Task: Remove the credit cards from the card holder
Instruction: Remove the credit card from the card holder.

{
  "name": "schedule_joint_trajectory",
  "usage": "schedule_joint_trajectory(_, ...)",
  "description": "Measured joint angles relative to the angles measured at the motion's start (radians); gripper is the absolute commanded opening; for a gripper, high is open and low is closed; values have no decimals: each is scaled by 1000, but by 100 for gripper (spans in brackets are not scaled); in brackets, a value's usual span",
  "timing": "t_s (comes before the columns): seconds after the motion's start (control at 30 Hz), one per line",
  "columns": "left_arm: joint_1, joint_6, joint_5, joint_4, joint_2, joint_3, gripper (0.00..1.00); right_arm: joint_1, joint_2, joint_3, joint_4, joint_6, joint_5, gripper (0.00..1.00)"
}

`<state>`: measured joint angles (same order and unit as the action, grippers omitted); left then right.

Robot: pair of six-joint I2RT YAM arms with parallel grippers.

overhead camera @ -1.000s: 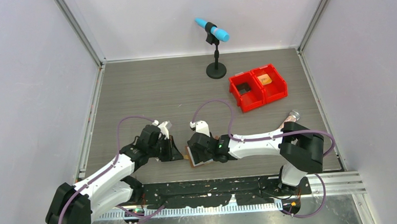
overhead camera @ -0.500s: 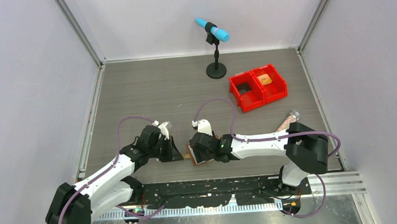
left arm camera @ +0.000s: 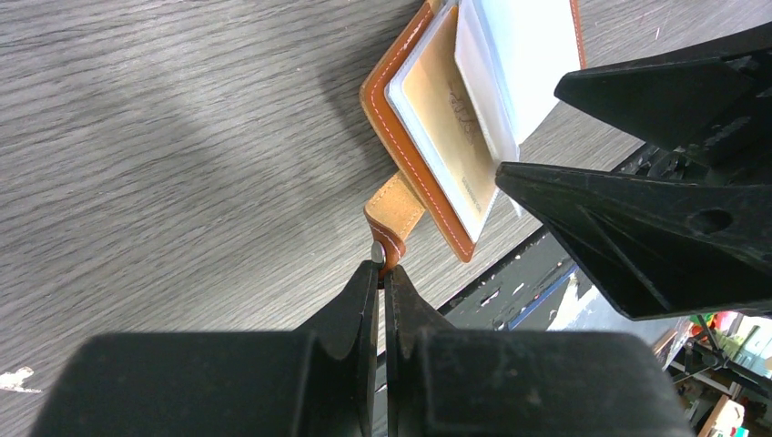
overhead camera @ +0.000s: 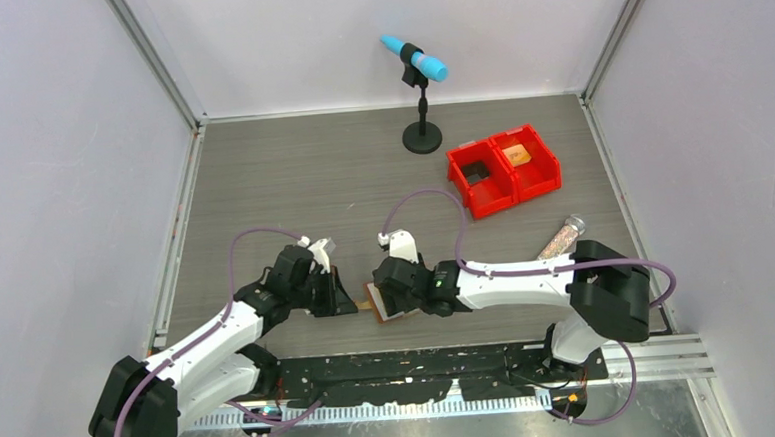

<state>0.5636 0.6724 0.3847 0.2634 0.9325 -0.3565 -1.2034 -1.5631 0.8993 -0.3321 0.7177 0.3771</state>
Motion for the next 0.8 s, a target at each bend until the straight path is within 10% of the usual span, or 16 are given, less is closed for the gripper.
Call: schedule_joint_trajectory(0.8,0,-8,-134,117,0,-24,7,0,131,-69,-114,11,79,64)
